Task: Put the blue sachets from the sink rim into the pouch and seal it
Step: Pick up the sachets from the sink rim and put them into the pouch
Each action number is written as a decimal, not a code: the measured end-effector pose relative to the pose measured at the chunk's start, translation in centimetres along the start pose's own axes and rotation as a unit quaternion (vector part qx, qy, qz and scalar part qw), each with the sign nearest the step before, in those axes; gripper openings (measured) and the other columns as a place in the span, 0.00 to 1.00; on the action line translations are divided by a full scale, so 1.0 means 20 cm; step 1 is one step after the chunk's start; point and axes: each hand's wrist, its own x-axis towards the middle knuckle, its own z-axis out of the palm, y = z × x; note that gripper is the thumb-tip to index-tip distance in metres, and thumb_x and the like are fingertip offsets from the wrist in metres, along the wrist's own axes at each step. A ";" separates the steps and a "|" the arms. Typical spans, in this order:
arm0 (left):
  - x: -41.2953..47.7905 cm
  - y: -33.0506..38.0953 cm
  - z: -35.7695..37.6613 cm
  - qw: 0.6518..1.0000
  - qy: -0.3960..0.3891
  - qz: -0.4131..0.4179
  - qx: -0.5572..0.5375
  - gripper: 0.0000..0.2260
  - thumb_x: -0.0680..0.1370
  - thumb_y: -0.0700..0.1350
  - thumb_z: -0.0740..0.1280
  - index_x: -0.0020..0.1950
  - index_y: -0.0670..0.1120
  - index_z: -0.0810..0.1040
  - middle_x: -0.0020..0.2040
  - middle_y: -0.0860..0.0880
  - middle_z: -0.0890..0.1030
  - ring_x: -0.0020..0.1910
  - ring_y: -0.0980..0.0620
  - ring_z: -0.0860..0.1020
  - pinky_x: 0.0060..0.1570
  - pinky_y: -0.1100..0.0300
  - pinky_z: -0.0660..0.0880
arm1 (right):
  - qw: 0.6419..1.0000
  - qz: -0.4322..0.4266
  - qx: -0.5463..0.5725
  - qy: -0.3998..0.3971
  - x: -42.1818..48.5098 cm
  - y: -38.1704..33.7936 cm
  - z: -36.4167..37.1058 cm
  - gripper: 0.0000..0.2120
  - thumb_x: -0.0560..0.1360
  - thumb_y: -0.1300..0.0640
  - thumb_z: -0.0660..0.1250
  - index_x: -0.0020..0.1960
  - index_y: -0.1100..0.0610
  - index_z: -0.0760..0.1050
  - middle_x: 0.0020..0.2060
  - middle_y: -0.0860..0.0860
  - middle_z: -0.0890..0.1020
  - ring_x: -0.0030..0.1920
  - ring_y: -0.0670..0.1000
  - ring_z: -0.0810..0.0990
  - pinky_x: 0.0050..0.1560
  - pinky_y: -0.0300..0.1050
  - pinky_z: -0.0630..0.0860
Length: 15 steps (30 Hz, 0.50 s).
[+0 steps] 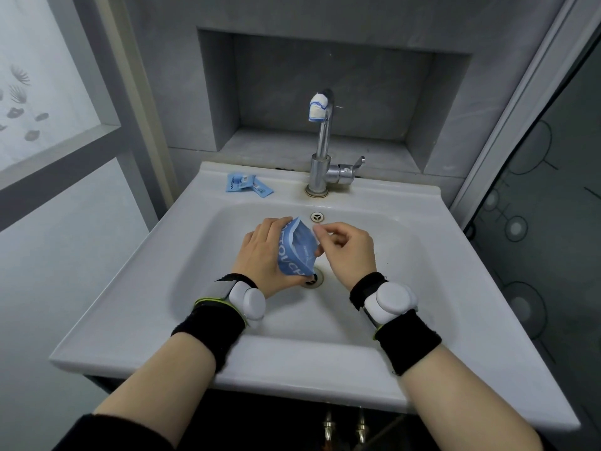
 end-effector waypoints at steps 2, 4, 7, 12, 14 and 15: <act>0.00 -0.01 0.01 1.000 0.002 -0.017 -0.011 0.46 0.58 0.63 0.77 0.70 0.48 0.63 0.62 0.50 0.70 0.60 0.50 0.71 0.60 0.55 0.68 | 1.000 0.006 -0.005 0.015 0.01 0.01 0.00 0.08 0.75 0.48 0.67 0.44 0.51 0.80 0.26 0.48 0.82 0.29 0.45 0.79 0.40 0.35 0.75; 0.00 -0.02 0.01 0.999 0.011 -0.037 -0.030 0.46 0.58 0.63 0.77 0.70 0.50 0.62 0.62 0.51 0.70 0.60 0.51 0.71 0.59 0.56 0.68 | 0.999 0.017 -0.011 0.027 0.01 0.02 0.00 0.08 0.76 0.46 0.65 0.45 0.50 0.78 0.26 0.48 0.82 0.27 0.43 0.77 0.39 0.37 0.73; 0.00 -0.04 0.02 0.994 0.028 -0.091 -0.062 0.48 0.58 0.64 0.78 0.71 0.49 0.62 0.64 0.51 0.70 0.62 0.50 0.71 0.61 0.53 0.71 | 0.999 0.028 -0.016 0.032 0.02 0.03 0.00 0.06 0.77 0.46 0.63 0.45 0.47 0.76 0.27 0.47 0.83 0.24 0.42 0.74 0.38 0.42 0.74; 0.01 -0.07 0.03 0.980 0.057 -0.159 -0.101 0.48 0.57 0.69 0.74 0.69 0.52 0.60 0.63 0.52 0.68 0.62 0.50 0.71 0.61 0.51 0.72 | 0.998 0.040 -0.043 0.028 0.03 0.05 -0.01 0.07 0.78 0.45 0.61 0.46 0.46 0.75 0.29 0.46 0.83 0.26 0.41 0.75 0.44 0.50 0.79; 0.01 -0.09 0.03 0.974 0.072 -0.176 -0.119 0.48 0.56 0.70 0.73 0.69 0.53 0.60 0.63 0.53 0.68 0.62 0.51 0.70 0.60 0.55 0.70 | 0.997 0.053 -0.052 0.019 0.03 0.06 0.00 0.09 0.78 0.46 0.61 0.49 0.49 0.76 0.30 0.46 0.84 0.28 0.42 0.75 0.46 0.51 0.79; 0.01 -0.10 0.04 0.971 0.080 -0.185 -0.130 0.48 0.55 0.71 0.73 0.69 0.54 0.60 0.63 0.54 0.67 0.62 0.52 0.70 0.59 0.58 0.69 | 0.997 0.061 -0.054 0.014 0.03 0.06 0.00 0.10 0.78 0.47 0.60 0.50 0.50 0.76 0.30 0.46 0.84 0.29 0.44 0.76 0.46 0.52 0.79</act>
